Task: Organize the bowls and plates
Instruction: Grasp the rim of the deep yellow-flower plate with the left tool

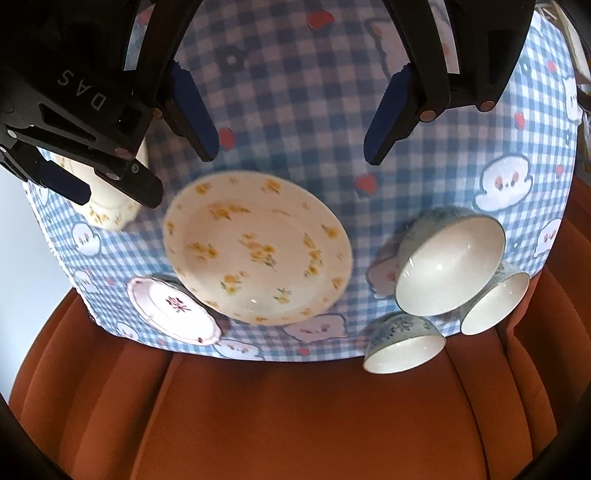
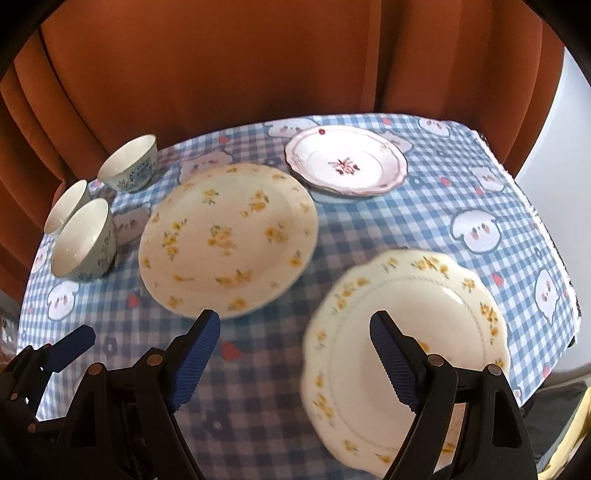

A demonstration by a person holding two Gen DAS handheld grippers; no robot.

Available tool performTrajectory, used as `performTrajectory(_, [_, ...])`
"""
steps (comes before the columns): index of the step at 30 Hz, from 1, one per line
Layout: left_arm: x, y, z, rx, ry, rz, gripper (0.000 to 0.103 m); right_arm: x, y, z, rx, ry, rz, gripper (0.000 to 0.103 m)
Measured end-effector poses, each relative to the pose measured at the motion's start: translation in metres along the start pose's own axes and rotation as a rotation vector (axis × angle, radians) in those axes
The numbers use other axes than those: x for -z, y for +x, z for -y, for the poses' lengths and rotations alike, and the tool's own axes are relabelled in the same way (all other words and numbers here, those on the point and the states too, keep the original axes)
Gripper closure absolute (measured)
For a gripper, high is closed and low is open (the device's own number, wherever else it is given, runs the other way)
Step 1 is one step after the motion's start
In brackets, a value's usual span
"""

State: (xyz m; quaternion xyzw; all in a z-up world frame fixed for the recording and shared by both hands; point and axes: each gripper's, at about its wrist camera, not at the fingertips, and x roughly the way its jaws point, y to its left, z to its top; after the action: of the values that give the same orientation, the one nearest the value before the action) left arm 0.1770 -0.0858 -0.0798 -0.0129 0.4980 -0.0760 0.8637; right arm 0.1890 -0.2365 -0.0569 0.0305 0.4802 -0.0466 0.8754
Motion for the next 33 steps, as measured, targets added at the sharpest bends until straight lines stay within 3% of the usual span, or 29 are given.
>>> performTrajectory(8, [-0.031, 0.023, -0.006, -0.039, -0.012, -0.001, 0.021, -0.031, 0.022, -0.009, 0.024, 0.022, -0.003, 0.017])
performTrajectory(18, [-0.062, 0.078, 0.001, -0.103, -0.053, -0.044, 0.023, -0.067, 0.081, 0.001, 0.017, -0.008, -0.045, 0.018])
performTrajectory(28, [-0.074, 0.114, 0.001, -0.140, -0.060, -0.100, 0.026, -0.084, 0.128, 0.003, -0.023, -0.008, -0.114, 0.034])
performTrajectory(33, [-0.076, 0.116, 0.002, -0.149, -0.056, -0.109, 0.029, -0.085, 0.136, -0.001, -0.010, -0.026, -0.121, 0.035])
